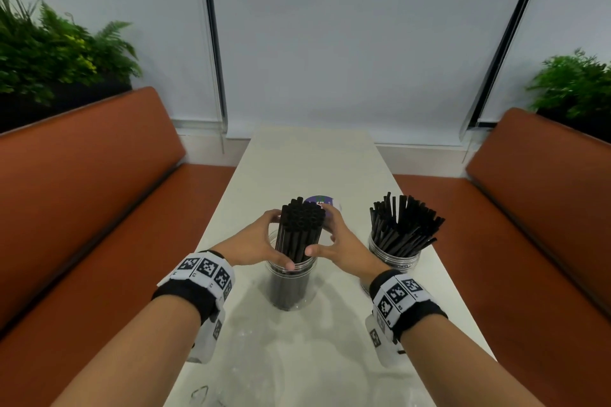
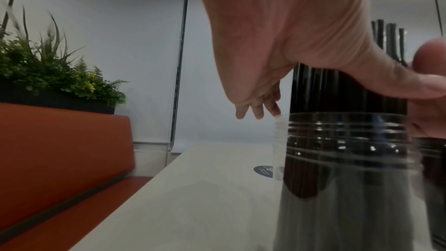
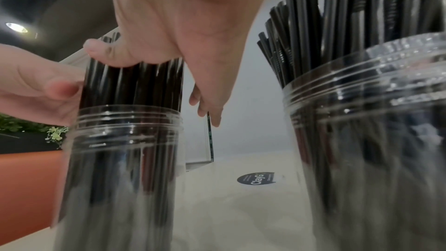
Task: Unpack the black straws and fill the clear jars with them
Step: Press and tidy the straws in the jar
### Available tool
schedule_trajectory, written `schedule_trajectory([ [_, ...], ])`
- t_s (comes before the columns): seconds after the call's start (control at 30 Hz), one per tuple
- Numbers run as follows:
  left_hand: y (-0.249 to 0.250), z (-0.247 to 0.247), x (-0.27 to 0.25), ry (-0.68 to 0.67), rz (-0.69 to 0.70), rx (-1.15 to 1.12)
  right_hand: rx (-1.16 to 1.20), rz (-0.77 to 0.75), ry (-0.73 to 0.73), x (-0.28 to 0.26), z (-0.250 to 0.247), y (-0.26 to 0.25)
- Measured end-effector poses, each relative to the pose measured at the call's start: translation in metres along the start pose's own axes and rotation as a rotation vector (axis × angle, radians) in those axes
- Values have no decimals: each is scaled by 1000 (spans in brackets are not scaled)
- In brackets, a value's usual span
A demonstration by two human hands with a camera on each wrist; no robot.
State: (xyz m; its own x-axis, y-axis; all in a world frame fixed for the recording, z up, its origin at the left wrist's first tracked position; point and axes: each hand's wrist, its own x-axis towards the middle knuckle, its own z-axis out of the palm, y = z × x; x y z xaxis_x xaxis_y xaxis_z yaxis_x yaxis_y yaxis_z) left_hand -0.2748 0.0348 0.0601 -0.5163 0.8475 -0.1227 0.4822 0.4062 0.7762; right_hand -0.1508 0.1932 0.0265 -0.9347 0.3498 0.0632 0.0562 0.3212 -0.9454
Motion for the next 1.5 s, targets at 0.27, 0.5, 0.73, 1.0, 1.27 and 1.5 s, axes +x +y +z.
schedule_trajectory([
  [0.27,38,-39,-18,85,59,-75,-8,-230,410,-27,-8,-64],
  [0.5,162,-37,-31,366,449,-270,-149,-456,735,-67,-95,-186],
  [0.73,138,75,-3,-199,-114,352,-391,373,482,-109,-177,-71],
  [1.0,109,148,75,134,65,-367,-33,188,180,-68,-139,20],
  [1.27,146,141,90,295,181,-474,91,-16,347,-33,-142,10],
  [1.5,133,143,88,96,103,-502,106,64,96,-37,-155,29],
])
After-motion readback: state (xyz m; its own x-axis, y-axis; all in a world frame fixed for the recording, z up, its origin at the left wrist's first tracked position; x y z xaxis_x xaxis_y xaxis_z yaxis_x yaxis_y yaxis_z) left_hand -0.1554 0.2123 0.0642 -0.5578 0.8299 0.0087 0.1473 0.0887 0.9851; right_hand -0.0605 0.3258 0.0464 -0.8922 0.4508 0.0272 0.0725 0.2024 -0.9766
